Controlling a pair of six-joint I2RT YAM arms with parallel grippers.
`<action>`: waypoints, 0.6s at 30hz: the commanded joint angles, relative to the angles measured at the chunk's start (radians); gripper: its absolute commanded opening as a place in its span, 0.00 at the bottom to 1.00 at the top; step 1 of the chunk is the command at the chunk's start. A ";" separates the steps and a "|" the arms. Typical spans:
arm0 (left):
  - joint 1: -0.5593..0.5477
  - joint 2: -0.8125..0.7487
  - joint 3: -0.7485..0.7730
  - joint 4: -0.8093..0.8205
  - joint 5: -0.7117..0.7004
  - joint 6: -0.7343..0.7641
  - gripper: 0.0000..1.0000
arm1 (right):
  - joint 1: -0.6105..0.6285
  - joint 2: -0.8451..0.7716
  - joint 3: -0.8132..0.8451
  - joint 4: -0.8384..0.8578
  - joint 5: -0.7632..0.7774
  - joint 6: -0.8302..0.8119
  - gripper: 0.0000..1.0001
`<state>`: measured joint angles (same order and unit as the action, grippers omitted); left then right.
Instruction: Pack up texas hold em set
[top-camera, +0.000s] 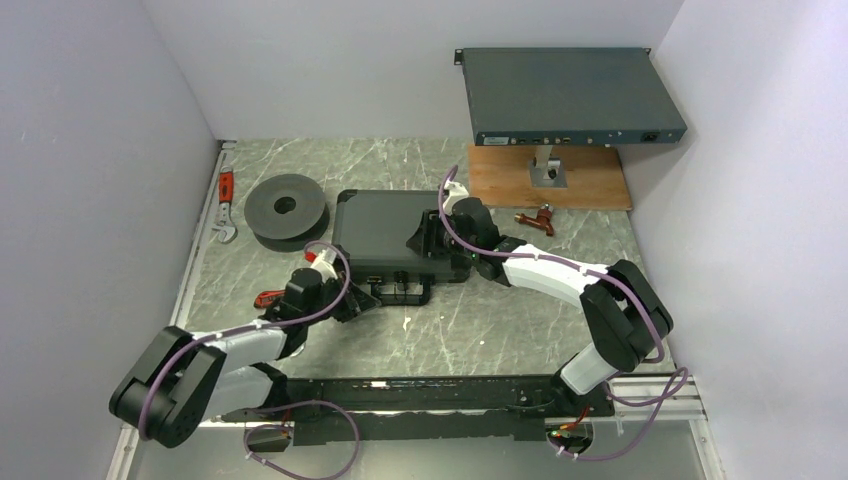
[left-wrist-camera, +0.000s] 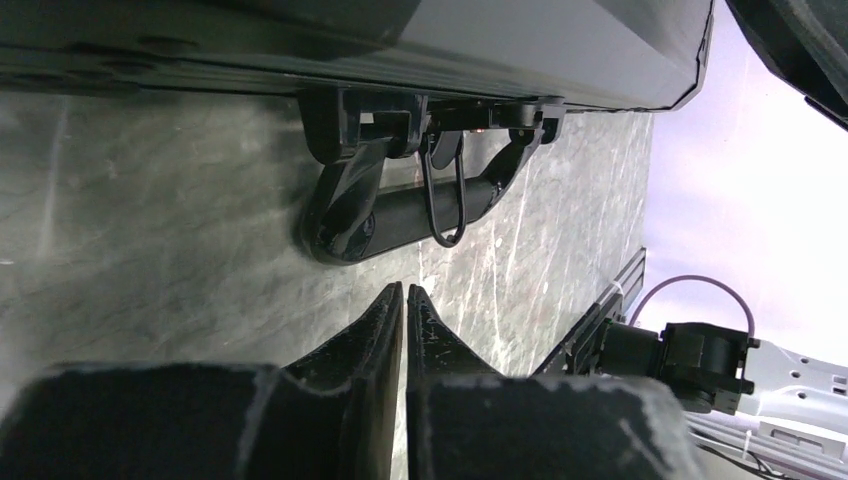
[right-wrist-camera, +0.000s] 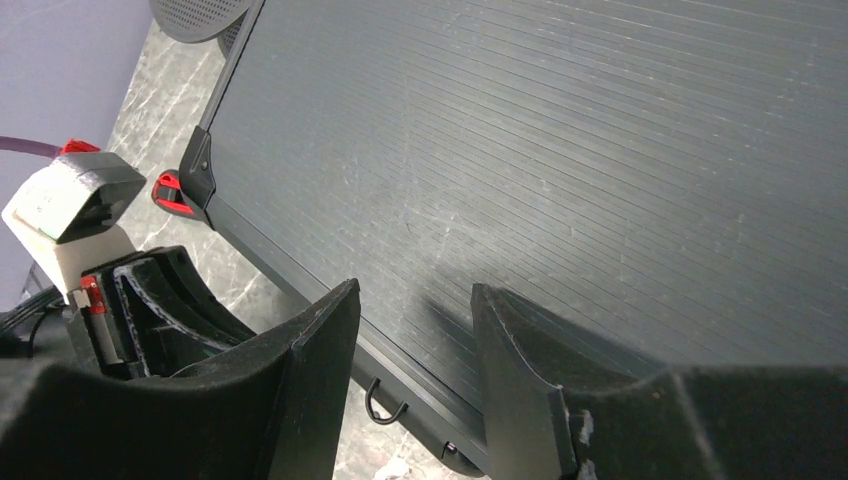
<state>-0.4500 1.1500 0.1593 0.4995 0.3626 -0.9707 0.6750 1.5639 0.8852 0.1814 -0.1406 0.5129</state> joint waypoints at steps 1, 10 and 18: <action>-0.047 0.051 0.047 0.104 -0.038 -0.036 0.10 | 0.000 0.064 -0.084 -0.343 -0.002 -0.034 0.50; -0.138 0.157 0.081 0.155 -0.099 -0.072 0.05 | 0.000 0.072 -0.080 -0.341 -0.008 -0.039 0.50; -0.182 0.269 0.106 0.230 -0.139 -0.138 0.03 | 0.000 0.070 -0.080 -0.344 -0.007 -0.043 0.50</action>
<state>-0.6128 1.3781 0.2348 0.6624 0.2398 -1.0523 0.6739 1.5639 0.8852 0.1791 -0.1551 0.4980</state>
